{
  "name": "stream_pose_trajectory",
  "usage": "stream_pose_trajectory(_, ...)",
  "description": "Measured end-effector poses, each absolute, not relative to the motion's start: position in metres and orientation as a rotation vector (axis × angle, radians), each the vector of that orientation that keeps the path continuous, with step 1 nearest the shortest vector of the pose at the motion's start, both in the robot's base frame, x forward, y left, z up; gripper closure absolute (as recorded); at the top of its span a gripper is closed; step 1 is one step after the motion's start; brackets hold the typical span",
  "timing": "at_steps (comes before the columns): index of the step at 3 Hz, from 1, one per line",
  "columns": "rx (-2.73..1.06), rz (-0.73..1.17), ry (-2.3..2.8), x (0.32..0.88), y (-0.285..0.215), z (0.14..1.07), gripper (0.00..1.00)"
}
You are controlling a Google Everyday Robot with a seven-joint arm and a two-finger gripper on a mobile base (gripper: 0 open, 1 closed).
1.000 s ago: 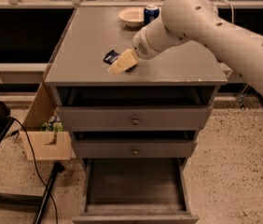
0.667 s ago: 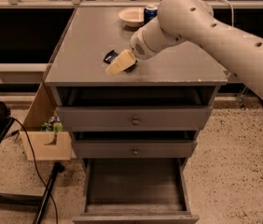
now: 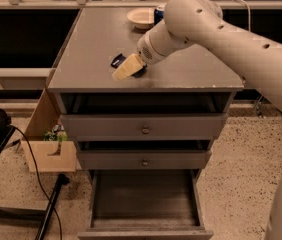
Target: Place rxbar blueberry into bottom drawer
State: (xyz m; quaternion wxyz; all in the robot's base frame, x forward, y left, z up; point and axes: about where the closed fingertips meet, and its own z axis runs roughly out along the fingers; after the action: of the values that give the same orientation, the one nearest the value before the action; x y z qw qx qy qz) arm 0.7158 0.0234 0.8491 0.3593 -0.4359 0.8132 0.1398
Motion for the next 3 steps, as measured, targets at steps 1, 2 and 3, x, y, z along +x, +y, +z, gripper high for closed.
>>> stream_pose_trajectory(1,-1.108,0.373,2.114,0.721,0.025,0.842,0.00)
stream_pose_trajectory(2,-1.101,0.385,2.111,0.726,0.028,0.835,0.00)
stream_pose_trajectory(3,-1.109,0.400,2.085,0.734,0.040,0.826,0.00)
